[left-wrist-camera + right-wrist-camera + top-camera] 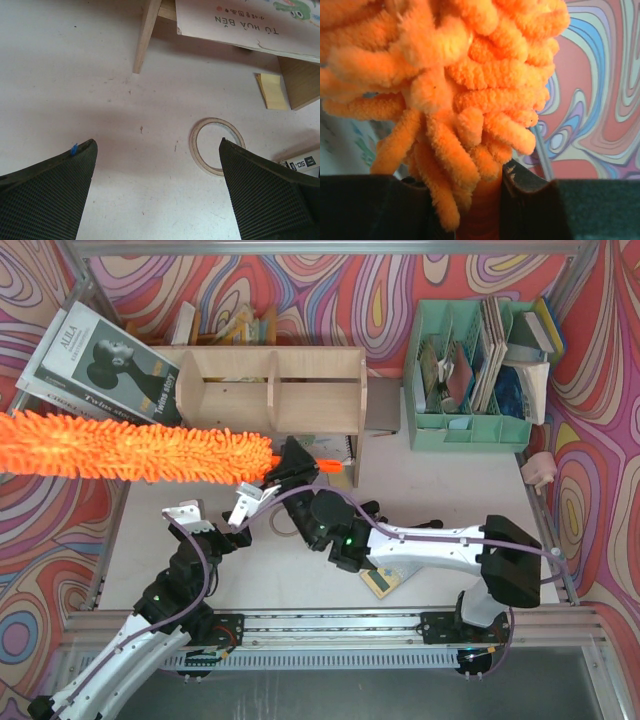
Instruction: Dust the bookshelf with a duster
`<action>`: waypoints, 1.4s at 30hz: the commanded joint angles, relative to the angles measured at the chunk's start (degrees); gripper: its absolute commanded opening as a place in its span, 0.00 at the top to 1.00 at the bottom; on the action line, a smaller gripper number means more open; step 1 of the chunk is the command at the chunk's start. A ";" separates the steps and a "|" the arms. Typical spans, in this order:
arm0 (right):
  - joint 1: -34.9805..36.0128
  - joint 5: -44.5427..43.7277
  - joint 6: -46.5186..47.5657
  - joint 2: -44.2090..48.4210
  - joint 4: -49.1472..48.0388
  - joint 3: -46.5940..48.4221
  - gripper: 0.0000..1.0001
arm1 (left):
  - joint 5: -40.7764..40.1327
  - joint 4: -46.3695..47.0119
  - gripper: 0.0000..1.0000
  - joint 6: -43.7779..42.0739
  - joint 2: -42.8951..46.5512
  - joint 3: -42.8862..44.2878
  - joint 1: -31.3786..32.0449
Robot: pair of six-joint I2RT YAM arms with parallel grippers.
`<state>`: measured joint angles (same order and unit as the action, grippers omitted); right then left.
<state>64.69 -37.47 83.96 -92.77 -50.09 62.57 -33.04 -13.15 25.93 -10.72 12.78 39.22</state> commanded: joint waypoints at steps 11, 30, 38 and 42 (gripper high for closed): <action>8.88 -14.00 -69.33 -3.97 41.85 25.81 1.00 | -4.08 -2.05 0.02 1.04 3.19 -0.29 -0.20; 15.18 -2.80 -112.03 -15.74 82.81 51.50 1.00 | -16.27 -8.82 0.01 5.62 10.34 -0.87 -0.20; 17.85 -1.59 -114.09 -19.44 87.27 54.99 1.00 | -16.47 -9.29 0.02 5.88 10.45 -0.58 -0.17; 17.93 -0.28 -115.06 -19.80 86.84 53.22 1.00 | -16.38 -9.43 0.02 5.97 10.44 -0.56 -0.20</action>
<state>82.78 -37.60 -28.40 -112.07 36.47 115.81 -48.10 -21.82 31.48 -1.17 12.69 39.22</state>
